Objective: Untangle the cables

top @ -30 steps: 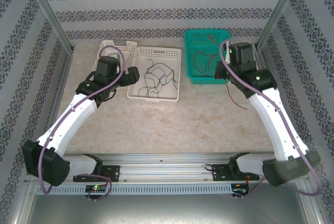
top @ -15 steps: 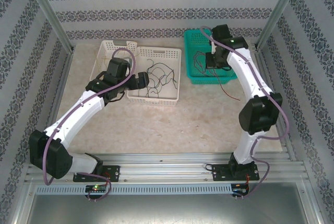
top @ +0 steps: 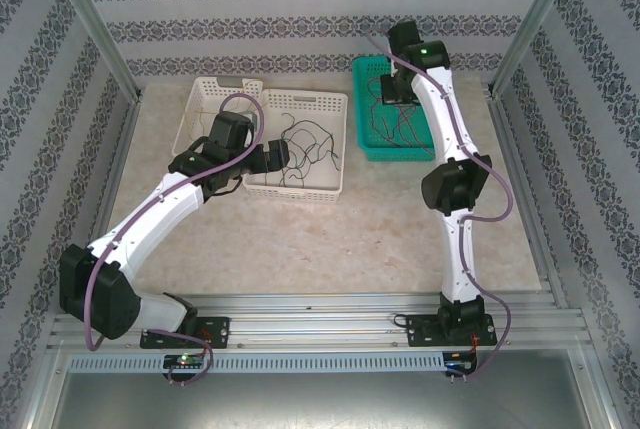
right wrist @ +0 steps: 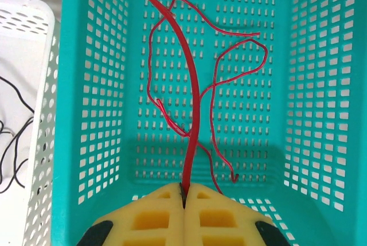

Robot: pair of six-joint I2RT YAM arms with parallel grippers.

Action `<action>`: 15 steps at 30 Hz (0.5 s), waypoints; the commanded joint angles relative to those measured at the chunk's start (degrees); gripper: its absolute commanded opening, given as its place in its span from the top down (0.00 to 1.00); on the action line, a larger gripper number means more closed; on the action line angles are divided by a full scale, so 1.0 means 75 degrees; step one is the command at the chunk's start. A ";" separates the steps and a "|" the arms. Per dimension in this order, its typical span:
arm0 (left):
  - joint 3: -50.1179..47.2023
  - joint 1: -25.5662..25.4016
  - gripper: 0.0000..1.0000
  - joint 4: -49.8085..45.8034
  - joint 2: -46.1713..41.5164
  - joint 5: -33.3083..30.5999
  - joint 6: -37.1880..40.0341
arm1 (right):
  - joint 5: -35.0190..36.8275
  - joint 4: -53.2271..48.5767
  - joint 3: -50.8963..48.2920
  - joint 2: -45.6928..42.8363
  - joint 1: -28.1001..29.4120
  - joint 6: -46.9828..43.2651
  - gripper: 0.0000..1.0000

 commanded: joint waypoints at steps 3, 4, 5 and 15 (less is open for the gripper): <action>0.0193 -0.0141 0.00 0.0148 0.0083 0.0086 0.0060 | 0.0184 0.0282 0.0323 0.0190 0.0068 0.0036 1.00; 0.0199 -0.0136 0.00 0.0142 0.0094 0.0100 0.0058 | 0.0199 0.0384 0.0337 0.0223 0.0088 0.0032 1.00; 0.0205 -0.0147 0.00 0.0138 0.0095 0.0112 0.0063 | 0.0187 0.0529 0.0351 0.0272 0.0128 -0.0022 1.00; 0.0235 -0.0147 0.00 0.0076 0.0141 0.0145 0.0095 | 0.0429 0.1839 0.0331 0.0609 0.0266 -0.0203 1.00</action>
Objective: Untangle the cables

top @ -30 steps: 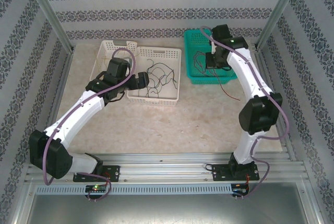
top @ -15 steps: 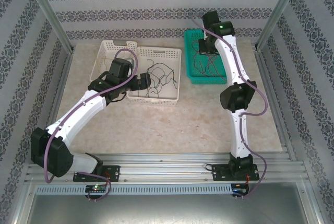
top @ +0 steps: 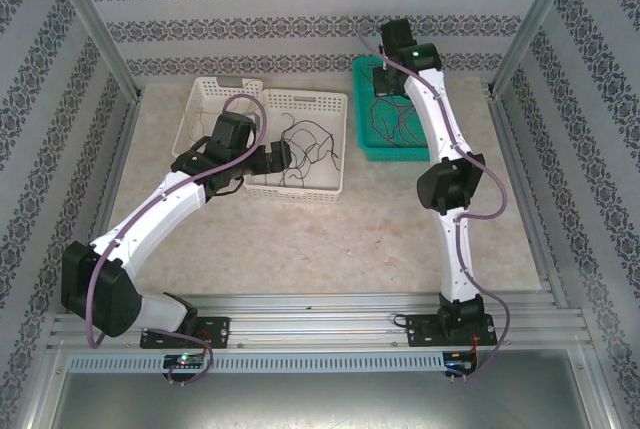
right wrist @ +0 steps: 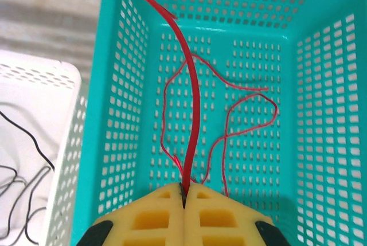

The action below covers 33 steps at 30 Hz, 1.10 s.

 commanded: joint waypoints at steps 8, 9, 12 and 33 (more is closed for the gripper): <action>0.0293 -0.0097 0.00 0.0041 0.0154 0.0228 0.0096 | -0.0111 0.0930 0.0206 0.0845 -0.0081 0.0027 1.00; 0.0300 -0.0097 0.00 0.0021 0.0182 0.0251 0.0096 | -0.0113 0.0947 0.0226 0.0935 -0.0104 0.0022 1.00; 0.0310 -0.0096 0.00 0.0019 0.0179 0.0288 0.0087 | -0.0194 0.1058 0.0229 0.1083 -0.0145 0.0056 1.00; 0.0340 -0.0095 0.00 -0.0023 0.0194 0.0336 0.0139 | -0.1264 0.2448 -0.1204 0.1721 -0.0521 0.1367 1.00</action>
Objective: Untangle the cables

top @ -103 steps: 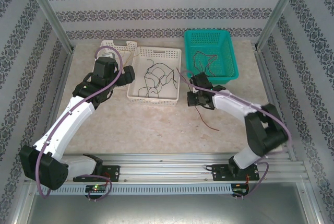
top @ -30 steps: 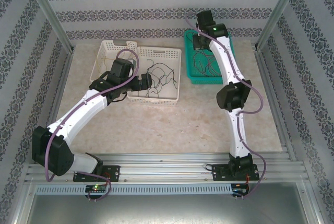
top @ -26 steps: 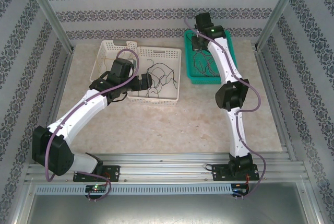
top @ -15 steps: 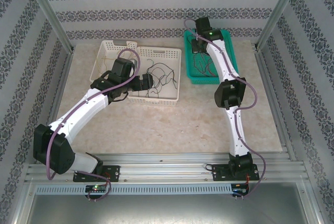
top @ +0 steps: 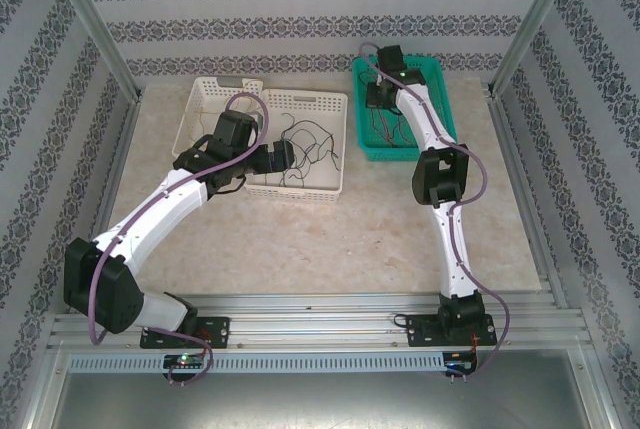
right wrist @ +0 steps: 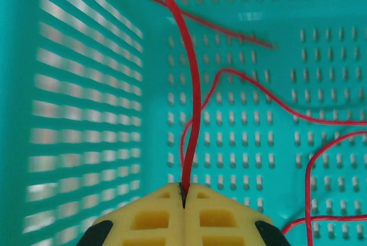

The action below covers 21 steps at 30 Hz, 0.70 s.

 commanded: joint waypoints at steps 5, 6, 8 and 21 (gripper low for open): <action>0.0229 -0.0097 0.00 -0.0061 0.0016 -0.0003 0.0181 | -0.0051 -0.0200 -0.0378 -0.0230 -0.0179 0.0625 1.00; 0.0229 -0.0096 0.00 -0.0061 -0.0005 -0.0028 0.0186 | -0.0083 -0.0203 -0.0460 -0.0427 -0.0204 0.0647 0.95; 0.0229 -0.0097 0.00 -0.0057 -0.0023 -0.0050 0.0198 | -0.0130 -0.0045 -0.0828 -0.0898 -0.0231 0.0653 0.84; 0.0222 0.0156 0.00 -0.0079 -0.0097 -0.0575 0.0387 | 0.0253 0.0555 -0.2436 -0.3464 -0.0231 0.0387 0.54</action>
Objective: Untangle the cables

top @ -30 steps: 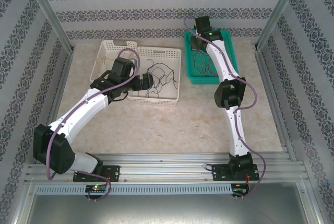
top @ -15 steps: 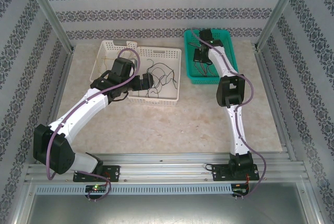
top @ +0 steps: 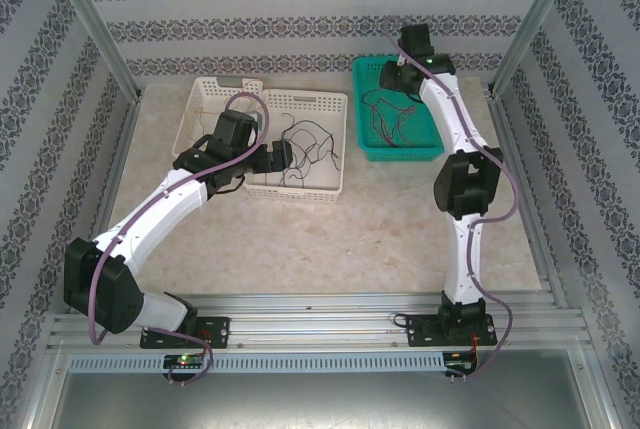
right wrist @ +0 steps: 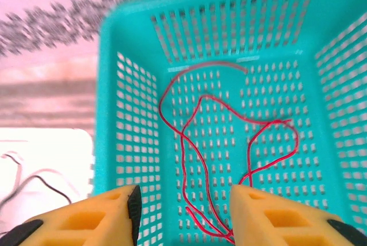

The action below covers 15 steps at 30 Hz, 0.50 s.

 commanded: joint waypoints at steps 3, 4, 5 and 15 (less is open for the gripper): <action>0.0312 0.0587 0.00 -0.0070 -0.0029 -0.0263 0.0164 | -0.0029 0.0330 -0.1038 -0.1042 0.0033 -0.0055 0.52; 0.0414 0.0828 0.00 -0.0096 0.0069 -0.0254 0.0100 | -0.0140 0.0496 -0.1380 -0.1343 0.0097 -0.0066 0.51; 0.0584 0.1010 0.00 -0.0199 0.0192 -0.0310 0.0060 | -0.0275 0.0657 -0.1695 -0.1555 0.0173 -0.0131 0.50; 0.3482 0.2013 0.00 -0.1654 0.2904 -0.1131 0.0375 | -0.0857 0.2375 -0.5661 -0.4606 0.1268 -0.0120 0.47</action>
